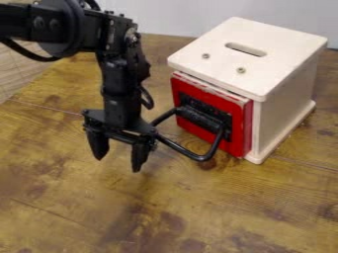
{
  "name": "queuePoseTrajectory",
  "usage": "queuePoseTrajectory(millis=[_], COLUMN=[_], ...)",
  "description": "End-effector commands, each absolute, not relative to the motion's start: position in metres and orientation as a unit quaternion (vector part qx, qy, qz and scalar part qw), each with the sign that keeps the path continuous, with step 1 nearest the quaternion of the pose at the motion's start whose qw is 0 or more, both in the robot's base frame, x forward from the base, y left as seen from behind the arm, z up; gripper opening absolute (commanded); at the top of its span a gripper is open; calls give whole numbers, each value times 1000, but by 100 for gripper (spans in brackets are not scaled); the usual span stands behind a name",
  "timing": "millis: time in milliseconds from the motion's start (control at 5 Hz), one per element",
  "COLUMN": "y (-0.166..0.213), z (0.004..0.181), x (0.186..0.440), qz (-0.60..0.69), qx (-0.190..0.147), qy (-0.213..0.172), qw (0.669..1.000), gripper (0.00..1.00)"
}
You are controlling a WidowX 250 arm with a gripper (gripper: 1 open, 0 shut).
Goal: Close the drawer
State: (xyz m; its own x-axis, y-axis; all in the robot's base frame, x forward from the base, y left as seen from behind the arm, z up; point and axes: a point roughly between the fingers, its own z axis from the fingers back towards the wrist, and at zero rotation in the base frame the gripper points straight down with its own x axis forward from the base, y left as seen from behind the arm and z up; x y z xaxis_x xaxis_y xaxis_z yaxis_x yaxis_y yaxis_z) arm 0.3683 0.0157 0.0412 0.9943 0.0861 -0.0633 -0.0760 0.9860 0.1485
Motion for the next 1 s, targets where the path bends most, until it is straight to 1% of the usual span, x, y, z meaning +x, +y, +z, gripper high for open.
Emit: queuePoseTrajectory(millis=[0, 400, 600, 800], y=[25, 26, 30, 33], z=[82, 97, 128, 155], x=[374, 369, 368, 366], qz=[52, 53, 63, 72], qx=[73, 69, 59, 54], qy=[-8, -2, -14, -12], qw=[996, 996, 996, 996], gripper=[100, 100, 100, 100])
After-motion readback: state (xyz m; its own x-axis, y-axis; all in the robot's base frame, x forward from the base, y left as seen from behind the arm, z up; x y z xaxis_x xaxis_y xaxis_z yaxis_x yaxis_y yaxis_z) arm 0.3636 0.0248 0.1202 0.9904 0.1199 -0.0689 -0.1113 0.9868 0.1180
